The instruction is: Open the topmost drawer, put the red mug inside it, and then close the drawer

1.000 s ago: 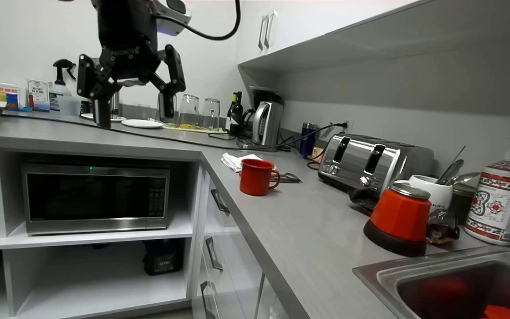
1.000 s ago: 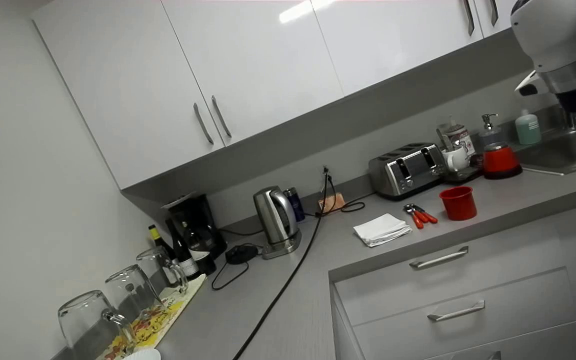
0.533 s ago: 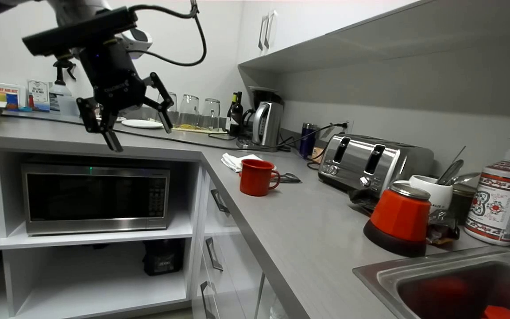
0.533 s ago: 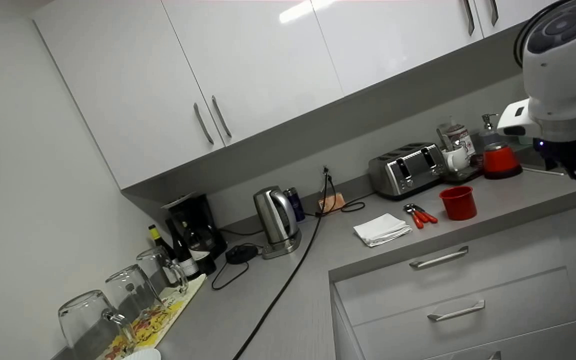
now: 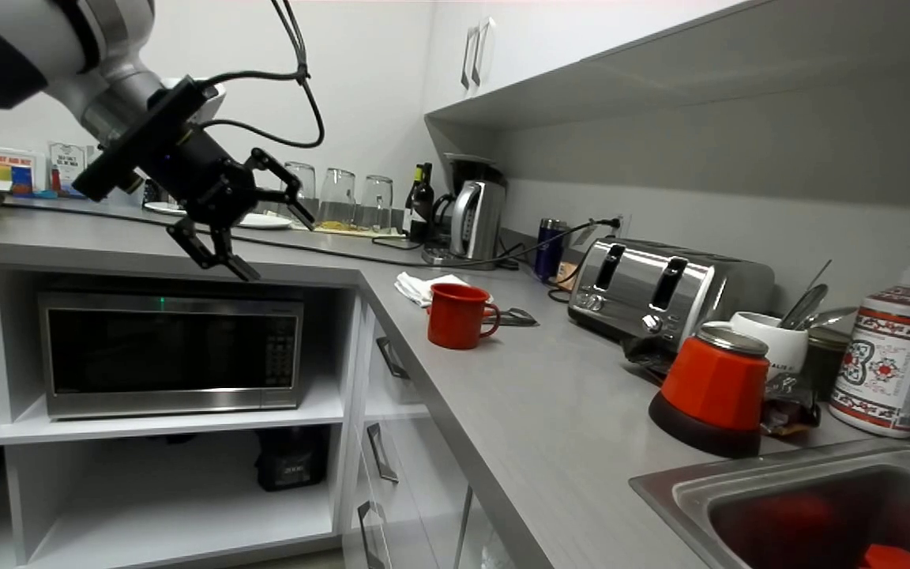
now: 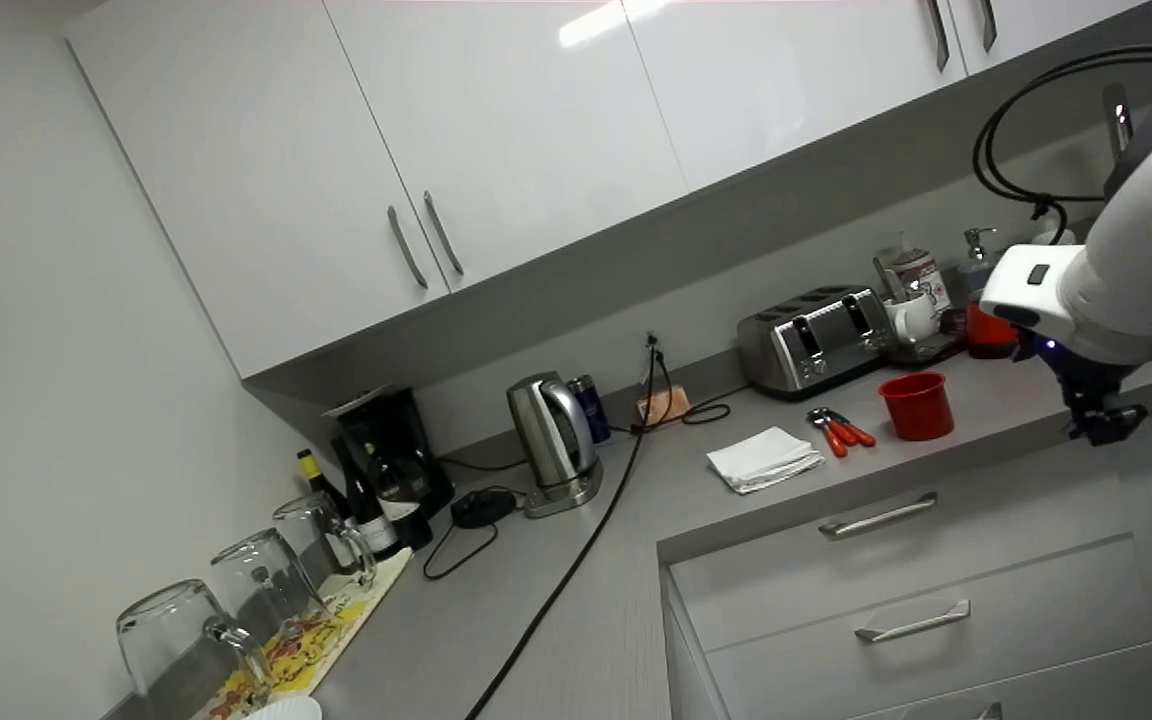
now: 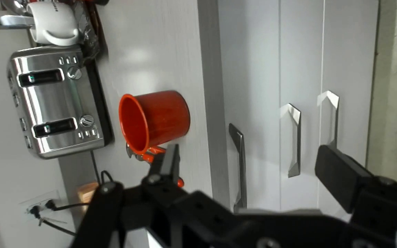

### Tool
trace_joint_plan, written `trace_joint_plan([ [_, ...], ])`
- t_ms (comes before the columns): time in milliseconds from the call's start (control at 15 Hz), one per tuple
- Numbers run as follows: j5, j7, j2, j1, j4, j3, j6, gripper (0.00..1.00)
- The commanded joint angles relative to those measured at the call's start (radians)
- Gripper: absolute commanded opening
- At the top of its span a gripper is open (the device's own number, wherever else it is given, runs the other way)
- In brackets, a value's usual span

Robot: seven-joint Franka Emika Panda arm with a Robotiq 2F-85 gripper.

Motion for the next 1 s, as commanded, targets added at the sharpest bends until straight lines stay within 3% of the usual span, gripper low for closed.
trace_joint_plan([
  [0,-0.165,0.24,0.163,0.067,0.035,-0.02,-0.113,1.0],
  [133,-0.062,0.173,0.217,0.084,0.033,-0.027,-0.182,1.0],
  [200,-0.091,0.171,0.142,0.08,0.003,-0.034,-0.127,1.0],
  [667,-0.08,0.169,0.238,0.088,0.025,-0.04,-0.162,1.0],
  [933,-0.161,0.187,0.341,0.115,0.06,-0.041,-0.231,1.0],
])
